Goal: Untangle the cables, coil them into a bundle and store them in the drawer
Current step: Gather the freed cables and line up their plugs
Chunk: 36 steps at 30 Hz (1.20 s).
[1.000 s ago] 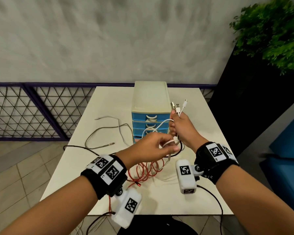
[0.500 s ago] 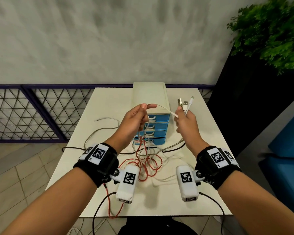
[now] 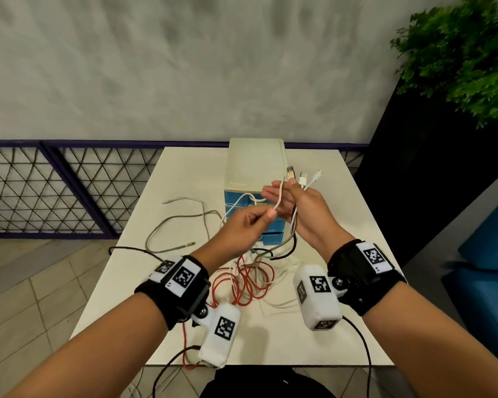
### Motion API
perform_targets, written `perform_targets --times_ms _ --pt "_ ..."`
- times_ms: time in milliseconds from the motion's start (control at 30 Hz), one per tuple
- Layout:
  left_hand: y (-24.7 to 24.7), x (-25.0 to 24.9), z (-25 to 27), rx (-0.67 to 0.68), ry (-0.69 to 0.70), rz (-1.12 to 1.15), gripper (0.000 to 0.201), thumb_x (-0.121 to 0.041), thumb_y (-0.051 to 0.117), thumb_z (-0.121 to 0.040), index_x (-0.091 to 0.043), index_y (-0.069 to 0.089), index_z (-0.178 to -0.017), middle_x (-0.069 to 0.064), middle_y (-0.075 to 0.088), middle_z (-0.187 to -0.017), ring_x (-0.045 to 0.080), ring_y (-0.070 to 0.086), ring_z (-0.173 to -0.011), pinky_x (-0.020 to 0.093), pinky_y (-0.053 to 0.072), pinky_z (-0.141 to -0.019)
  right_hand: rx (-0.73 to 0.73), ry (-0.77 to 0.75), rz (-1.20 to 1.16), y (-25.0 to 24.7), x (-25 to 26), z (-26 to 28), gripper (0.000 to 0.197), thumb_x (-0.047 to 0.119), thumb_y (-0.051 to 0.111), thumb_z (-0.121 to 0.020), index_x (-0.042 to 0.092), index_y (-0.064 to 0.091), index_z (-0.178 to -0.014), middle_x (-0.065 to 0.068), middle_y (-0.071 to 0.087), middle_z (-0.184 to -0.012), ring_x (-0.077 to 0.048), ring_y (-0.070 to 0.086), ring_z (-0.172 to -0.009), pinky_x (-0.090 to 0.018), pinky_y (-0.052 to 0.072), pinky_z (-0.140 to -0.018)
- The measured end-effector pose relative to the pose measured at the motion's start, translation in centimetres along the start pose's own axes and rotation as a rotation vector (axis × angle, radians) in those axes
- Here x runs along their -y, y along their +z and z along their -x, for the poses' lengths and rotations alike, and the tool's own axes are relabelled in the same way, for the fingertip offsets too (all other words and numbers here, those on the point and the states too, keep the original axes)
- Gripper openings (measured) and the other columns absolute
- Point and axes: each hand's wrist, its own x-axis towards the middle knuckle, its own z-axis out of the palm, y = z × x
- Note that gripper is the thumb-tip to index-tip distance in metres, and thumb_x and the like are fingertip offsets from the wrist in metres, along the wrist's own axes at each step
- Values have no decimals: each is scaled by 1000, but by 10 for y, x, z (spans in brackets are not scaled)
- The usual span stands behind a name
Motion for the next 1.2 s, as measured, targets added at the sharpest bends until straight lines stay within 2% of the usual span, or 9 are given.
perform_targets --times_ms 100,167,233,333,533,667,800,1033,1200 --pt "0 14 -1 68 18 -119 23 -25 41 -100 -26 60 -88 7 59 -83 10 51 -78 25 39 -73 25 -19 -127 11 5 -1 33 28 29 -106 8 51 -92 -11 75 -90 -22 74 -84 -31 61 -75" --pt "-6 23 -1 124 10 -286 24 -26 39 -100 -25 52 -81 2 56 -77 8 49 -70 24 39 -68 -12 -54 -187 15 10 -2 31 28 29 -106 11 46 -86 -3 68 -65 -18 68 -58 -32 60 -59" --pt "-13 34 2 169 15 -393 22 -25 38 -100 -21 49 -82 -7 53 -71 -2 48 -63 13 36 -62 -49 -96 -160 14 15 -4 31 29 31 -106 14 44 -82 4 46 -52 -10 43 -39 -21 44 -40" --pt "-24 50 5 180 24 -480 21 -28 40 -99 -20 51 -83 -7 56 -70 0 52 -64 14 38 -62 -63 -148 1 12 17 -6 31 31 32 -105 16 43 -81 8 32 -52 -6 24 -39 -17 22 -37" --pt "-23 74 -10 216 -1 -821 22 -31 49 -94 -15 65 -90 2 66 -91 20 59 -84 33 42 -82 -90 -180 241 13 12 -6 30 32 33 -105 17 45 -81 7 35 -55 -4 26 -37 -17 24 -35" --pt "-42 100 1 171 -41 -755 22 -26 59 -91 -9 67 -103 9 66 -104 25 61 -98 21 39 -83 -156 -251 317 7 28 -5 32 31 33 -105 18 44 -78 4 34 -58 -2 27 -36 -16 23 -35" --pt "-58 109 13 72 -70 -753 21 -24 57 -92 -13 67 -106 5 67 -106 22 62 -99 26 45 -85 -180 -332 409 3 34 -8 32 30 33 -105 18 44 -77 3 35 -61 -2 30 -40 -18 26 -38" --pt "-69 102 16 -93 -259 -349 24 -10 79 -72 -20 68 -91 -2 68 -91 -1 59 -80 18 44 -77 -181 -431 557 2 21 -12 30 31 35 -104 21 46 -77 4 40 -66 -9 35 -57 -23 33 -55" --pt "-84 93 18 -175 -321 -70 35 14 67 -76 -16 61 -93 0 66 -93 -7 64 -74 9 50 -70 -137 -415 609 1 11 -12 30 31 35 -104 22 46 -77 3 41 -67 -12 35 -59 -24 34 -55"
